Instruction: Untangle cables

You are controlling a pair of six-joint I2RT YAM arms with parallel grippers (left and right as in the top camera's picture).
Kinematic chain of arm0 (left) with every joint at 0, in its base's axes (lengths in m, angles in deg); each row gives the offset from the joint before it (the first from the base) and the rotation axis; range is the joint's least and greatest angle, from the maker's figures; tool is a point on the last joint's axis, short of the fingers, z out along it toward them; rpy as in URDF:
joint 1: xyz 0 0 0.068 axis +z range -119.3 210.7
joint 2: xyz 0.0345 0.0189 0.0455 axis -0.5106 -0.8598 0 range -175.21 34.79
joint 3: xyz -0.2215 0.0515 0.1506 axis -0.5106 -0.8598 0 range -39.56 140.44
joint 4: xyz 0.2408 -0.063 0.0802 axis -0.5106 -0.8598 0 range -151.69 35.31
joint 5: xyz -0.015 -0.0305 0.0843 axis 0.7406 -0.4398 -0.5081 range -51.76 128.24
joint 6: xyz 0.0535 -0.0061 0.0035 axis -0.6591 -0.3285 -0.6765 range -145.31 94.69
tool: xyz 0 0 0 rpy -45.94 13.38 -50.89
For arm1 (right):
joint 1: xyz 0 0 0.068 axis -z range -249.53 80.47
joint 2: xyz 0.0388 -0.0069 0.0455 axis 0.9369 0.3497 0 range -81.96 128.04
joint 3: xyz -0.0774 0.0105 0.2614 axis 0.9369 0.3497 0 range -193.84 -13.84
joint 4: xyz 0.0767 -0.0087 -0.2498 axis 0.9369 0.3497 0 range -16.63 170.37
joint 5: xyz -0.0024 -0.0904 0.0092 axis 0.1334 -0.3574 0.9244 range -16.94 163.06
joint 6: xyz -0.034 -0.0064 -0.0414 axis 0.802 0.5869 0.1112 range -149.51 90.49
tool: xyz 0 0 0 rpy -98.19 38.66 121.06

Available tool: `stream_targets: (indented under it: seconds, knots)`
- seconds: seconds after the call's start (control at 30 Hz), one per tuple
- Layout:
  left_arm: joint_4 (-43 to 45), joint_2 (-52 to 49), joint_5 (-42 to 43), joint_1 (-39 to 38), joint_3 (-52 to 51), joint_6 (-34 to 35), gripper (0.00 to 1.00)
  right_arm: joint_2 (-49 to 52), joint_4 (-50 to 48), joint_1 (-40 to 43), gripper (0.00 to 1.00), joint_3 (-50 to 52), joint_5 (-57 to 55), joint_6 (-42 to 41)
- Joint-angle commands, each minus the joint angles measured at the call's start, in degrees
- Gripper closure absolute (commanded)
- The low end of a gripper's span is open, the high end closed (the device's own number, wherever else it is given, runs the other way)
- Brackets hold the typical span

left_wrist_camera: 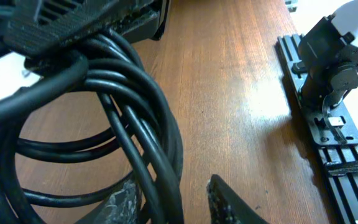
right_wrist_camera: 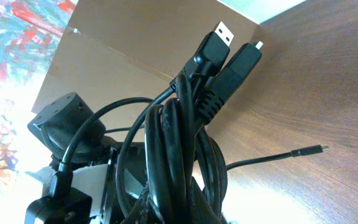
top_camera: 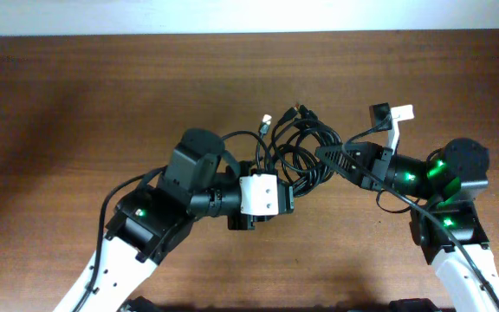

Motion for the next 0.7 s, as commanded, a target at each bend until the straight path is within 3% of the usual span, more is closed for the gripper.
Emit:
stream_targets:
  seconds: [0.0,0.3,0.47,0.67]
  knots:
    - [0.0,2.6,1.9,0.0,0.7,0.3,0.62,-0.1,-0.6,0.0,0.96,-0.5,0.6,0.8]
    - [0.0,3.2,0.3,0.0,0.7,0.3,0.63,-0.1,-0.6,0.0,0.96,-0.5,0.6,0.8]
    - [-0.3,2.8,0.3,0.0,0.7,0.3,0.53,-0.1,-0.6,0.0,0.96,-0.5,0.6,0.8]
    - [-0.2,0.5,0.4,0.0,0.7,0.3,0.58,-0.1,-0.6,0.0,0.96,-0.5,0.6,0.8]
